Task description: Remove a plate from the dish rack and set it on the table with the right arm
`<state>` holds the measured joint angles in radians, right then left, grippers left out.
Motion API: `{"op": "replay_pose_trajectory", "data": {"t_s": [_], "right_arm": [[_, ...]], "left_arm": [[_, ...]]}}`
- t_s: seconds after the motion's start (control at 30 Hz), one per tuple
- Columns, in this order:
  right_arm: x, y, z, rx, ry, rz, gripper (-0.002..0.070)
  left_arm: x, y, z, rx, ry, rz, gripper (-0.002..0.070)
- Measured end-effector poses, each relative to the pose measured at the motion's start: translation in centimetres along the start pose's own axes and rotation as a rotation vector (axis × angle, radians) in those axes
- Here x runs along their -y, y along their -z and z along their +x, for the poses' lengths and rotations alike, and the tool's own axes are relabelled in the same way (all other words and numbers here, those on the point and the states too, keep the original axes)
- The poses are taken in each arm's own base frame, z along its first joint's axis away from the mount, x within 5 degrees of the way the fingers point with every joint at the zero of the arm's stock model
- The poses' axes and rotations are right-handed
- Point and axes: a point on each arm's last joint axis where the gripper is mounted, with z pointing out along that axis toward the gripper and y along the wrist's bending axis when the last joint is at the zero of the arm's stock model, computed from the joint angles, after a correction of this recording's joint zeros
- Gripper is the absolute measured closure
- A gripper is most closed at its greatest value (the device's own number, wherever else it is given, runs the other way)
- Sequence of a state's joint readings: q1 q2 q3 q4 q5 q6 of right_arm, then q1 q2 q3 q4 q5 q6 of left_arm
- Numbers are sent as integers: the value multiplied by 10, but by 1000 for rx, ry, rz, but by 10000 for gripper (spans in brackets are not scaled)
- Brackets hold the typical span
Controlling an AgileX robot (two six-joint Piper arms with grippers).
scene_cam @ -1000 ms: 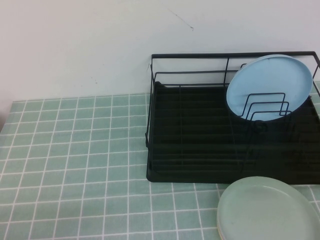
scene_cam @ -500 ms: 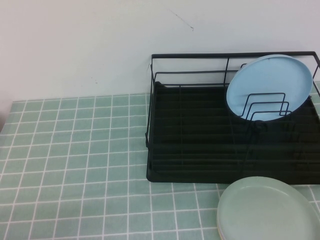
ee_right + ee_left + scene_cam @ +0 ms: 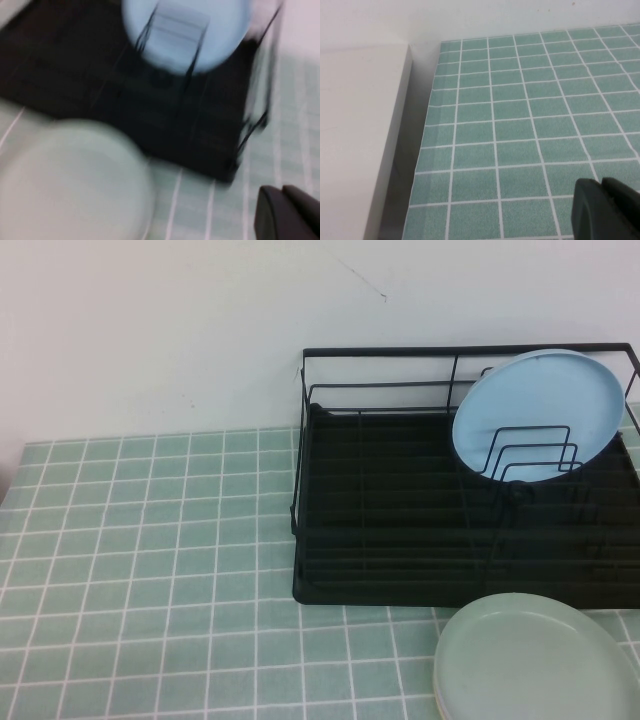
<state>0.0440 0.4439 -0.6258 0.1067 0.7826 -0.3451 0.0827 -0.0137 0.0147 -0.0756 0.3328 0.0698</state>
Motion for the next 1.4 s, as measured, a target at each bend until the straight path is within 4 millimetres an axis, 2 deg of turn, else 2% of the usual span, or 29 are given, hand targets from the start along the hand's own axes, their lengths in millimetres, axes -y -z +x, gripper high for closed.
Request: {"op": "replay_pose_trajectory", "data": {"t_s": [0.23,0.3,0.43,0.77,1.4], "right_arm": [[-10,-32,72,287,-33,149,678],[-14,-41,93,326,-67,167,678],[-20,-55,121,346,-106,181,678],[-24,-61,134,246,-132,141,678],[-25,-60,135,222,-136,130,678]], "left_arm": [[0,0,0,0,0,0,678],[0,0,0,0,0,0,678],[0,0,0,0,0,0,678],[0,0,0,0,0,0,678],[0,0,0,0,1,0,678]]}}
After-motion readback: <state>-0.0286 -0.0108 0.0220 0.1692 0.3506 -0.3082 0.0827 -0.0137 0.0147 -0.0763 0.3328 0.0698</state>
